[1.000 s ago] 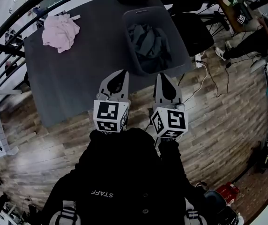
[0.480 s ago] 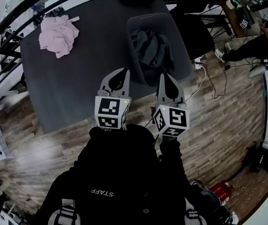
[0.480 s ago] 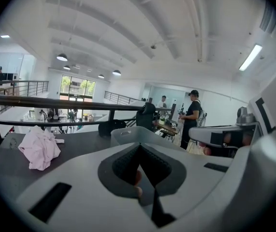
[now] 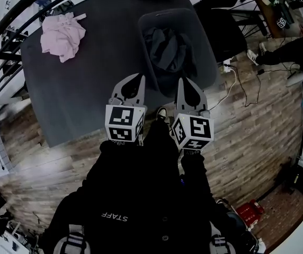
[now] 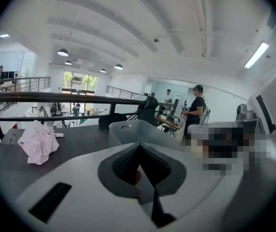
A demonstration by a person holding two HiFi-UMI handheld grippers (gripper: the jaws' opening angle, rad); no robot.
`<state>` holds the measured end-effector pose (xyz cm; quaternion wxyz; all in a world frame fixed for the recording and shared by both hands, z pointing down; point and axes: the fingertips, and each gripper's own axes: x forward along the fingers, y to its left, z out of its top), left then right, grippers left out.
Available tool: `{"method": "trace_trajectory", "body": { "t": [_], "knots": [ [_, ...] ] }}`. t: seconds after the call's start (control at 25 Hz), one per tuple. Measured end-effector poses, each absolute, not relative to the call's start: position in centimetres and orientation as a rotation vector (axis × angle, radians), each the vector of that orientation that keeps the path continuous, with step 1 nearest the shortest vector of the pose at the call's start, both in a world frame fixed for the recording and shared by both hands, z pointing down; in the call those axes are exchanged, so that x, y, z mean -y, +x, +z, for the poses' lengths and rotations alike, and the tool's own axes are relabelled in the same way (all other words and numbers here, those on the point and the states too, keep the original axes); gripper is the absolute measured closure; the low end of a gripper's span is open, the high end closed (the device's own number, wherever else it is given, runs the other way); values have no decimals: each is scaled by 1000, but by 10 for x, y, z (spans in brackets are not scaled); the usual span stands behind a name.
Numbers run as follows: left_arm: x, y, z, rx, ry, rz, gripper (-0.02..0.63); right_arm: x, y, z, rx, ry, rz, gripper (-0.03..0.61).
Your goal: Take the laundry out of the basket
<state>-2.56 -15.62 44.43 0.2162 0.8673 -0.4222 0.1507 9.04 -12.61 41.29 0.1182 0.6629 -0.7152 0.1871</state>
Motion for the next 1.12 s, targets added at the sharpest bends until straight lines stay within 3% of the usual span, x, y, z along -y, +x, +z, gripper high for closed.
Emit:
{"method": "trace_trajectory", "body": {
  "t": [0.92,1.12],
  "knots": [
    [217,-5,492,1320,2155,477,612,213,121,497,2045,1677,827,559],
    [236,-6,502,1313,2135,487,612,234,116,527,2025,1580,911,406]
  ]
}}
